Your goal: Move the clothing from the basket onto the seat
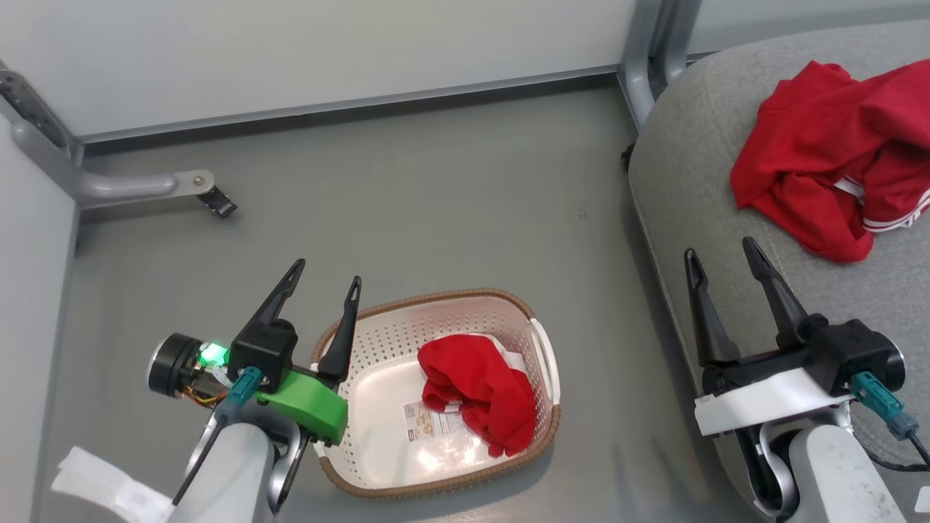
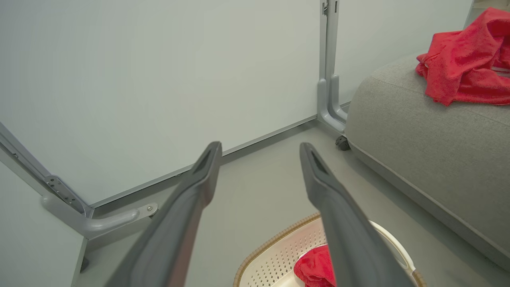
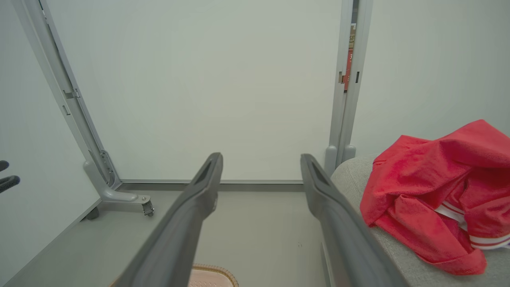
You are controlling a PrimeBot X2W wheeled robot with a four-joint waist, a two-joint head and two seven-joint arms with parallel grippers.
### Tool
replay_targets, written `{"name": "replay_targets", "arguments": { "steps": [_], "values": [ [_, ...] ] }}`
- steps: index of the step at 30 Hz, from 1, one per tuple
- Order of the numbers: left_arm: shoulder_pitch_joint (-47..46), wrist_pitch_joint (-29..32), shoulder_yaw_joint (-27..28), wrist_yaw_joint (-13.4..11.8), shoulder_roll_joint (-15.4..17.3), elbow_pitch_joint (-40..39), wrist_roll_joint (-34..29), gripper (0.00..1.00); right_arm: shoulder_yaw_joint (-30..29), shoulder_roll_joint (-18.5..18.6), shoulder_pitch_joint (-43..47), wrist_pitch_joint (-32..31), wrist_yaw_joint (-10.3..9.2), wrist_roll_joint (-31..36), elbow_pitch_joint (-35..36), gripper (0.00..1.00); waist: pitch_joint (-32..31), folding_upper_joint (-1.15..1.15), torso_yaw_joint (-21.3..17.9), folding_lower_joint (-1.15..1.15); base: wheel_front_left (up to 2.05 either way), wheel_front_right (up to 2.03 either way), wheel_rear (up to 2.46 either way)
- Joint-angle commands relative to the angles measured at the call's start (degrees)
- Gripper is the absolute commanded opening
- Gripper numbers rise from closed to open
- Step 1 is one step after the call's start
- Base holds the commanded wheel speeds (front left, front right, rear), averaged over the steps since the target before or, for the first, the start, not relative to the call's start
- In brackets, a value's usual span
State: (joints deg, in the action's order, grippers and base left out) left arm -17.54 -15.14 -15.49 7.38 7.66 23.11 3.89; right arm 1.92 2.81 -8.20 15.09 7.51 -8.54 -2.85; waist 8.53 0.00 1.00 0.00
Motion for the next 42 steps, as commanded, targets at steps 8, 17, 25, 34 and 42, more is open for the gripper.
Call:
{"name": "replay_targets", "arguments": {
  "steps": [8, 17, 25, 34, 42],
  "values": [
    [-7.86, -0.02, -8.10, 0.14, 3.40, 7.13, 1.48, 1.00, 0.06, 0.15, -4.43, 0.11, -0.04, -0.48, 1.33, 1.00, 8.08, 0.00, -6.56, 0.00, 0.00, 0.00, 0.00],
    [-16.41, -0.01, -17.65, 0.08, 6.75, 15.67, 1.56, 1.00, 1.56, 0.14, -9.35, 0.11, -0.04, -1.81, 3.03, 1.00, 16.04, 0.00, -10.93, 0.00, 0.00, 0.00, 0.00],
    [-24.65, -0.01, -26.99, 0.09, 8.81, 23.78, 2.49, 1.00, 3.19, 0.11, -13.76, 0.11, -0.04, -3.07, 4.30, 1.00, 23.05, 0.00, -13.75, 0.00, 0.00, 0.00, 0.00],
    [-32.58, -0.01, -37.58, 0.09, 9.46, 32.77, 3.82, 1.00, 4.05, 0.12, -17.35, 0.11, -0.04, -3.79, 5.70, 1.00, 30.54, 0.00, -14.99, 0.00, 0.00, 0.00, 0.00],
    [-39.34, 0.30, -46.71, 0.08, 9.27, 40.47, 4.60, 1.00, 4.90, 0.13, -20.15, 0.11, -0.04, -4.15, 7.14, 1.00, 36.76, 0.00, -15.30, 0.00, 0.00, 0.00, 0.00]
  ]
}}
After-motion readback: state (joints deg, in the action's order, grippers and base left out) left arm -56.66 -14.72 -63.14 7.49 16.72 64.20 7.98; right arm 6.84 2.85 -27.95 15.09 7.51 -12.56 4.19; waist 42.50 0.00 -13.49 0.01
